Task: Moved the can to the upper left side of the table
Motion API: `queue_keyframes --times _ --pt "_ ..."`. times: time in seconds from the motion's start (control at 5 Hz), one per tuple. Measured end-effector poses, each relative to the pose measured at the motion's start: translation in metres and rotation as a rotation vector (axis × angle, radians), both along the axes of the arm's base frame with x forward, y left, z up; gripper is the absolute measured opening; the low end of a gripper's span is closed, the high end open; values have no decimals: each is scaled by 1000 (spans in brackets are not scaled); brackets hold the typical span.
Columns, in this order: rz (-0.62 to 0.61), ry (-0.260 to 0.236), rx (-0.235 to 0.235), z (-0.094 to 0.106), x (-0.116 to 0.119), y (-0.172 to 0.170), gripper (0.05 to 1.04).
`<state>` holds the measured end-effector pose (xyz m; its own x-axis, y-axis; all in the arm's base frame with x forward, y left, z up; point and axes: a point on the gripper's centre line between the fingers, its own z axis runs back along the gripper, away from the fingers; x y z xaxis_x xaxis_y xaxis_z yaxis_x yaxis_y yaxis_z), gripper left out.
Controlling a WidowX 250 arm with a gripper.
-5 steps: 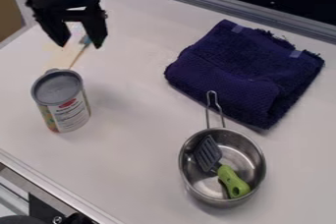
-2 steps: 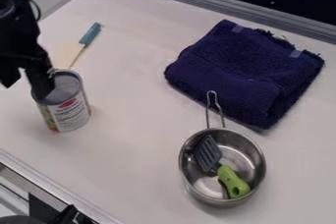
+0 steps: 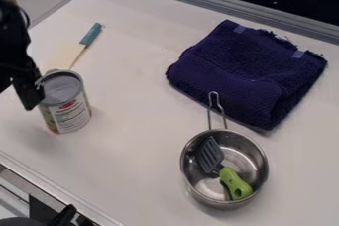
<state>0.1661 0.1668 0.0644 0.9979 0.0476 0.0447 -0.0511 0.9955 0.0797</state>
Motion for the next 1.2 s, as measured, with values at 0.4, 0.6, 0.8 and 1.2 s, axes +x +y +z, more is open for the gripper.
queue_keyframes --times 0.4,0.6,0.8,1.2 --pt "-65 61 48 -8 -5 -4 999" --pt "-44 44 47 -17 2 -12 999" --pt "-26 23 14 -27 17 -26 999" --pt "17 -41 -69 -26 57 -40 999"
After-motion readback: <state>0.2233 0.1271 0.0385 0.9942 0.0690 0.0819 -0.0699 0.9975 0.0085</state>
